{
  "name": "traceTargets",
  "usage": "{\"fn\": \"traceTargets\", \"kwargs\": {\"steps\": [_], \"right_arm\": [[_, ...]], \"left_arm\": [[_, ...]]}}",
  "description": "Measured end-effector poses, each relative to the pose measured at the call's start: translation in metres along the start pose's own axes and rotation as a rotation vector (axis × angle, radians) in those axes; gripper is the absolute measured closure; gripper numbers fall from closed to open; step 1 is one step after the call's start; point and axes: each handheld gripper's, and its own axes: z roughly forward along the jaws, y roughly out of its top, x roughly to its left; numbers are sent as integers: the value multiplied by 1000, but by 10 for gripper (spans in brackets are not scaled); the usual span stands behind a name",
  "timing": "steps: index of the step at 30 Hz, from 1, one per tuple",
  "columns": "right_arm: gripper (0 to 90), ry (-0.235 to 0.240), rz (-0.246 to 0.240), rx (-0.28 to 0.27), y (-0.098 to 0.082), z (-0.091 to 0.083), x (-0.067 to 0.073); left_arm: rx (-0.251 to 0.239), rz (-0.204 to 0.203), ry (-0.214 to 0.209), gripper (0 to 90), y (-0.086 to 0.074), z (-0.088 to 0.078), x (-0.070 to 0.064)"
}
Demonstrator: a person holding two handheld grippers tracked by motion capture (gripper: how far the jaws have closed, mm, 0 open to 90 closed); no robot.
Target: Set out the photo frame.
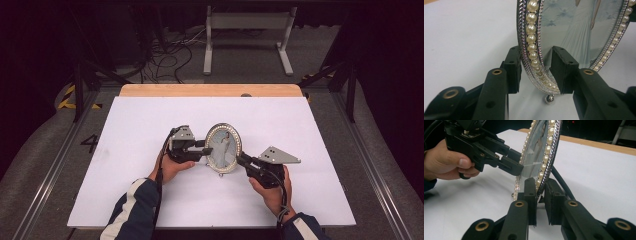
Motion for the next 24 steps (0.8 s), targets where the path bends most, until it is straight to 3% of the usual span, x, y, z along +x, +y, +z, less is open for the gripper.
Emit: {"fn": "traceTargets", "kwargs": {"steps": [8,17,24], "right_arm": [[803,-4,10,5,0,1,-3],[800,-12,15,6,1,3,-4],[794,-24,23,15,1,3,-1]], "left_arm": [[-1,8,10,644,-2,-3,0],[-14,-17,-7,649,-6,-5,1],[-21,-2,17,611,-3,-3,-2]]}}
